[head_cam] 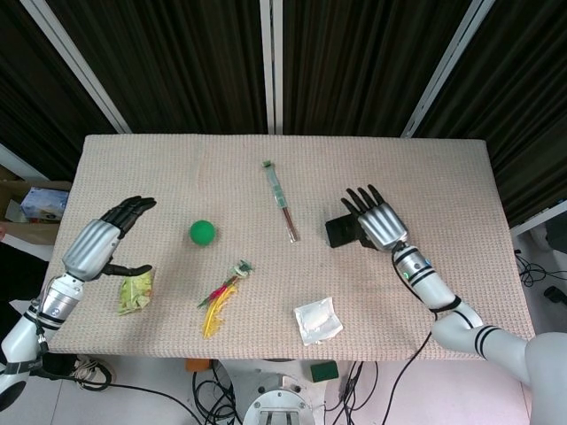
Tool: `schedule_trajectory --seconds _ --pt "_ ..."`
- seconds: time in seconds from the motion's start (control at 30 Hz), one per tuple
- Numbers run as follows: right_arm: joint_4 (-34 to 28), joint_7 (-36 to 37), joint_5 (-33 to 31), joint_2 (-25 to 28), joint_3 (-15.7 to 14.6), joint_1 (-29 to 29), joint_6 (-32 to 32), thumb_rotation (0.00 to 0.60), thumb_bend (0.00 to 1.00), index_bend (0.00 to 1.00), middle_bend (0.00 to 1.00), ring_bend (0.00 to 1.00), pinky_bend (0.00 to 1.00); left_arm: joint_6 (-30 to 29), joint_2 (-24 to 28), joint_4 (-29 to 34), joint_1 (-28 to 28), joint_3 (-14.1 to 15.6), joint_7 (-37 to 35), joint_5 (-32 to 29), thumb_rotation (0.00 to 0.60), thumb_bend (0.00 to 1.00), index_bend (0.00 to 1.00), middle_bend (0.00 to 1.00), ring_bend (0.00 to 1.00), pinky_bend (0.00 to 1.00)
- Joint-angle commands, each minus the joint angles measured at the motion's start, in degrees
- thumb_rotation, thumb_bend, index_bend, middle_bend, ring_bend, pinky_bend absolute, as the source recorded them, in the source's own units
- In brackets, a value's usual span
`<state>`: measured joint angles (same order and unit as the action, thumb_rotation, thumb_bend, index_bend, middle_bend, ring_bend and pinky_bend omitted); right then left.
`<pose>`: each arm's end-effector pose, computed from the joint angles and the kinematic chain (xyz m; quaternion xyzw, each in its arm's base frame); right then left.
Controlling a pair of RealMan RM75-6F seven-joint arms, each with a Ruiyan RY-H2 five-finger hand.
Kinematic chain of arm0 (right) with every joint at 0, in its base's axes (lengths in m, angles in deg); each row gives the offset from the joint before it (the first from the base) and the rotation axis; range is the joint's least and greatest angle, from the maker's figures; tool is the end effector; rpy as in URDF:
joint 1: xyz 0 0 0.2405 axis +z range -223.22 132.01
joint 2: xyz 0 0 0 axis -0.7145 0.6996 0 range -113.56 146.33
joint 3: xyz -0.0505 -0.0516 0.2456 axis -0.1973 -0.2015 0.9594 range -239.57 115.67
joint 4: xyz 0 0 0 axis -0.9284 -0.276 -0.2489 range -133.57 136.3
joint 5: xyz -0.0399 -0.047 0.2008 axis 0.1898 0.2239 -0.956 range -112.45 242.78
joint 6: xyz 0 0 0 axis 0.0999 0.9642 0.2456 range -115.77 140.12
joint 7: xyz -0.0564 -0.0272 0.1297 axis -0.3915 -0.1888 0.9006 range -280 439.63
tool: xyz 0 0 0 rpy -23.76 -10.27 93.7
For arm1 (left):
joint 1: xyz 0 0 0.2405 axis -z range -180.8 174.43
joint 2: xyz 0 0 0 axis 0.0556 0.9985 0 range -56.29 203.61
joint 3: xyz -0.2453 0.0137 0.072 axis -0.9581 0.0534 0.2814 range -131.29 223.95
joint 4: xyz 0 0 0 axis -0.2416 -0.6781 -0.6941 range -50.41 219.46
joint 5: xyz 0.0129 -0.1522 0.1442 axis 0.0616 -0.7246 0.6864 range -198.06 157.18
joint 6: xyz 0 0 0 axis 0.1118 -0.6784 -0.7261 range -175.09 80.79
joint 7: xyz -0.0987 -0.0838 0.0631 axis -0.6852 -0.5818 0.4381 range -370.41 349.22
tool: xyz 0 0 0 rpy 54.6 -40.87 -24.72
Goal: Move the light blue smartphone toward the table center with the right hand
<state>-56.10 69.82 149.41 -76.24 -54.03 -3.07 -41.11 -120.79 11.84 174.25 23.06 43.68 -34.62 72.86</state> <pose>-0.2057 -0.3886 -0.0040 0.7972 -0.2156 0.3158 0.4672 -0.2343 0.2822 0.1431 -0.6730 -0.4055 -0.4973 0.3679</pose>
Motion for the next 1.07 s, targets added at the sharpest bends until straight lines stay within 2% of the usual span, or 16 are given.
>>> schedule_trajectory --seconds 0.03,0.17,0.23,0.33,0.47,0.57,0.67,0.77,0.87,1.07 --pt "2.9 4.3 0.3 -1.8 1.6 1.3 -2.7 0.356 0.77 0.0 0.0 0.0 0.0 0.0 0.0 -0.1 0.0 0.0 -0.1 -0.1 0.595 0.04 0.07 0.07 0.03 0.18" --pt "2.1 5.5 2.5 -0.4 1.0 -0.2 -8.3 0.357 0.75 0.0 0.0 0.0 0.0 -0.2 -0.1 -0.3 -0.2 0.0 -0.1 -0.2 0.593 0.04 0.07 0.07 0.03 0.18" --pt "0.2 4.8 3.3 1.5 0.2 -2.1 -11.7 0.357 0.71 0.0 0.0 0.0 0.0 -0.7 -0.1 -0.4 -0.4 0.1 0.4 0.0 0.595 0.04 0.07 0.07 0.03 0.18" --pt "-5.6 1.4 4.5 6.4 -1.6 -7.4 -18.8 0.352 0.6 0.0 0.0 0.0 0.0 -2.0 0.2 -0.4 -1.5 0.5 3.0 0.0 0.594 0.04 0.07 0.06 0.03 0.18" --pt "-15.6 -0.6 5.4 13.9 -5.3 -17.5 -30.4 0.344 0.5 0.0 0.0 0.0 0.0 -6.5 0.4 -0.7 -5.6 1.2 11.0 -1.1 0.593 0.04 0.07 0.07 0.03 0.18" --pt "-18.2 0.7 4.7 17.0 -7.2 -24.5 -37.6 0.333 0.48 0.0 0.0 0.0 0.0 -11.4 0.2 -1.2 -10.1 2.4 17.3 -2.0 0.593 0.04 0.07 0.07 0.03 0.18" --pt "-18.5 3.4 2.9 18.6 -8.4 -30.0 -41.8 0.323 0.48 0.0 0.0 0.0 0.0 -16.8 -0.3 -2.7 -15.1 3.6 23.0 -2.7 0.592 0.04 0.07 0.07 0.03 0.18" --pt "-17.8 5.1 0.8 19.5 -9.6 -34.0 -42.6 0.316 0.48 0.0 0.0 0.0 0.0 -20.9 -1.2 -4.5 -19.6 5.1 26.4 -3.2 0.566 0.03 0.07 0.07 0.03 0.18" --pt "-18.0 6.6 -1.1 20.7 -10.8 -36.6 -40.8 0.304 0.48 0.0 0.0 0.0 0.0 -23.1 -1.8 -6.1 -22.7 6.7 26.0 -2.6 0.518 0.02 0.07 0.07 0.03 0.17" --pt "-19.4 6.5 -1.8 22.6 -10.9 -38.1 -38.7 0.287 0.47 0.0 0.0 0.0 0.0 -23.4 -1.9 -8.3 -25.1 8.3 23.3 -1.5 0.49 0.0 0.07 0.07 0.03 0.17"
